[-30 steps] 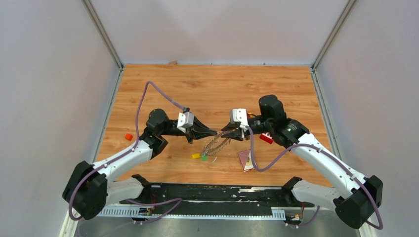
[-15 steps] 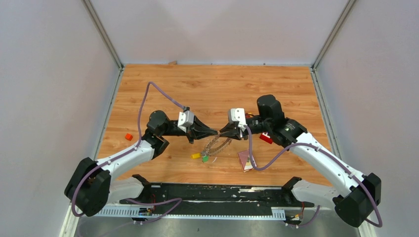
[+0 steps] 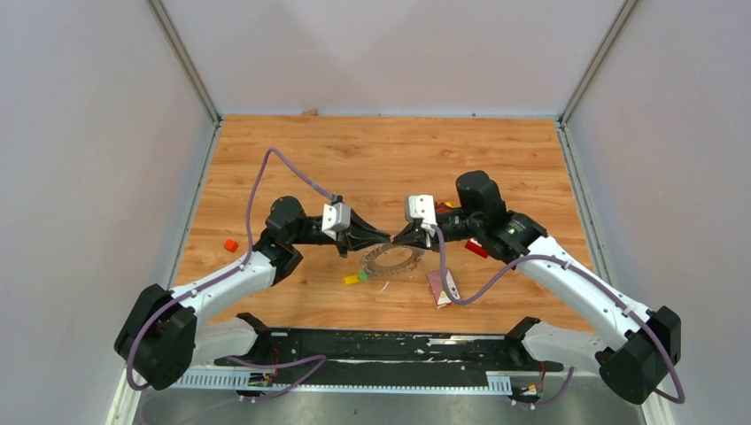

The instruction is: Put the keys on the keyring

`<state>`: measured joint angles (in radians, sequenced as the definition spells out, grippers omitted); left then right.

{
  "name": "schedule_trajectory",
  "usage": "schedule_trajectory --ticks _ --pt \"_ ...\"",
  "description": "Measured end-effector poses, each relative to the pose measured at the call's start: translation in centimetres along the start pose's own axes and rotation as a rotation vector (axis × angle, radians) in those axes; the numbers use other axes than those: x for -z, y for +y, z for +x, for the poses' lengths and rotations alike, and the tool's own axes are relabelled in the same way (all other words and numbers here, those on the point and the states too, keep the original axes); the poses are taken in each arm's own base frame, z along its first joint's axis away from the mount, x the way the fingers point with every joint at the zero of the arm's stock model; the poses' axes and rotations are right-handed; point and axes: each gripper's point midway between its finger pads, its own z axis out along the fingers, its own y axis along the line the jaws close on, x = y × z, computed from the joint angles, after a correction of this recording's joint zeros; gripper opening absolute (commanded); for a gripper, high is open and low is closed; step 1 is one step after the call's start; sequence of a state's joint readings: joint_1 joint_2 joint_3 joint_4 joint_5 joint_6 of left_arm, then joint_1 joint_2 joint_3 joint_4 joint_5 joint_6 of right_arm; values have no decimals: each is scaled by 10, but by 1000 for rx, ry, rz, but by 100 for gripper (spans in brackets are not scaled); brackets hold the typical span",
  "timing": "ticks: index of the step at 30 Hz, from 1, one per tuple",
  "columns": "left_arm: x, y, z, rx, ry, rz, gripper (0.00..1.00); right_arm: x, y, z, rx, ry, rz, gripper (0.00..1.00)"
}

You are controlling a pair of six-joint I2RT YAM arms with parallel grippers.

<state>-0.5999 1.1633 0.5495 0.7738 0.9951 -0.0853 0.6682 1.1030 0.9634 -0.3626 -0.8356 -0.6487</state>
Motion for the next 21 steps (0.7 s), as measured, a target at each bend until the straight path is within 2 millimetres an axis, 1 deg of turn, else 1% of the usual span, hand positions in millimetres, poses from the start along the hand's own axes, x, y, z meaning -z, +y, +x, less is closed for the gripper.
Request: schedule_trajectory --ticks 4,6,7,10,12,13,16,19,21 --pt "1 5 7 -55 72 5 34 -5 5 11 -38 50 -29 0" --pt "-1 10 3 -90 118 20 40 -7 3 15 -44 79 -31 0" --pt "-1 12 0 -113 133 28 42 -8 2 16 -43 90 -31 0" --pt "-5 17 -12 -197 184 55 42 -8 5 16 -50 111 -43 0" --pt "-7 19 -15 -236 212 71 41 -7 7 14 -52 119 -50 0" --pt "-7 18 -13 -247 227 82 41 -7 7 13 -51 121 -50 0" --pt "-4 12 1 -243 273 114 41 -7 7 11 -49 120 -49 0" --pt "1 8 15 -236 318 134 41 -6 10 13 -60 128 -58 0" --pt "4 6 20 -242 337 147 41 -6 11 13 -62 130 -61 0"
